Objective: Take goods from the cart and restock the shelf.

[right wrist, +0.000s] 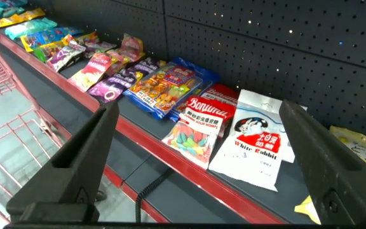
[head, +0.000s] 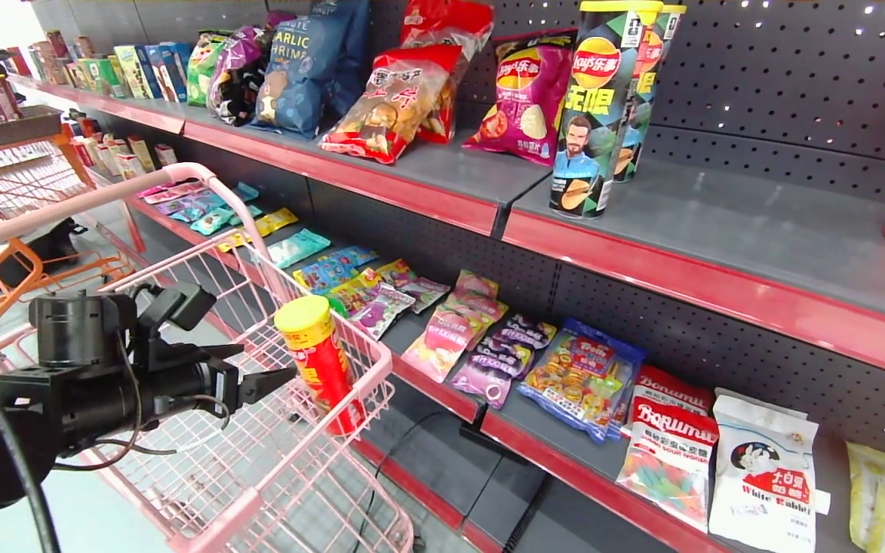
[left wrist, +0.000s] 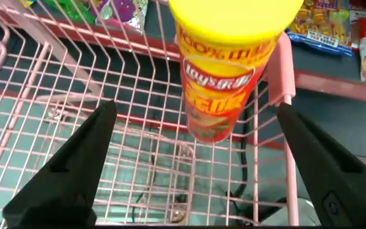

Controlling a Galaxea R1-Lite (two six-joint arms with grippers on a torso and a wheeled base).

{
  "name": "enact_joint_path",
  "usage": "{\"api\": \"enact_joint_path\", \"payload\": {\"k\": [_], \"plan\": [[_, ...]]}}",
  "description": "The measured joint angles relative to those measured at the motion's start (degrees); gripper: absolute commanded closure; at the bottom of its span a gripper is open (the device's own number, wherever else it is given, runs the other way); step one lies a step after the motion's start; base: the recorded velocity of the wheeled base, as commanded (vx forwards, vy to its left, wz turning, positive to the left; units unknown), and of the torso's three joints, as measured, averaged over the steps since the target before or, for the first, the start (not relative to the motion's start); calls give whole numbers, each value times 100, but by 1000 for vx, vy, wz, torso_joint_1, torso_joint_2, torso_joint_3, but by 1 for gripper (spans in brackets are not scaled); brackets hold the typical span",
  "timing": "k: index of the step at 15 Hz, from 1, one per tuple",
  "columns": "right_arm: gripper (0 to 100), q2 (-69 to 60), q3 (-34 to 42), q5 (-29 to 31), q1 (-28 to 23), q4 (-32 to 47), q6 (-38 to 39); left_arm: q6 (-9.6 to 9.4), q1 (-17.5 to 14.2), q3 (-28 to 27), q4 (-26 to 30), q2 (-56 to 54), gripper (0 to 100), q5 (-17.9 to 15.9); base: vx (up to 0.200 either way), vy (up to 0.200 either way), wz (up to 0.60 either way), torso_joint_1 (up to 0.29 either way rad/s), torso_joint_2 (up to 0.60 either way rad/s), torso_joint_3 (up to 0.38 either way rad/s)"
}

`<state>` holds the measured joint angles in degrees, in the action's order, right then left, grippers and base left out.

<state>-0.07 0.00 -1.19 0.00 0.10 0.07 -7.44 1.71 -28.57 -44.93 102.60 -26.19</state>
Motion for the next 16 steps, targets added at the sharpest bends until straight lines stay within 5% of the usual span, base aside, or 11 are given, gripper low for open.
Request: {"api": "enact_joint_path", "payload": {"k": [5, 10, 11, 16], "plan": [[0, 0, 0, 0, 0, 0, -18, -4, 247, -380, -1005, 658, 0, -2, 0, 0, 0, 0, 0, 0], [0, 0, 0, -2, 0, 0, -29, 5, 581, -560, -1118, 1097, 0, 29, 0, 0, 0, 0, 0, 0], [0, 0, 0, 0, 0, 0, -26, 5, 590, -625, -1123, 1152, 100, 33, 0, 0, 0, 0, 0, 0], [0, 0, 0, -2, 0, 0, -26, 0, 603, -723, -1109, 1257, 100, 112, 0, 0, 0, 0, 0, 0]]}}
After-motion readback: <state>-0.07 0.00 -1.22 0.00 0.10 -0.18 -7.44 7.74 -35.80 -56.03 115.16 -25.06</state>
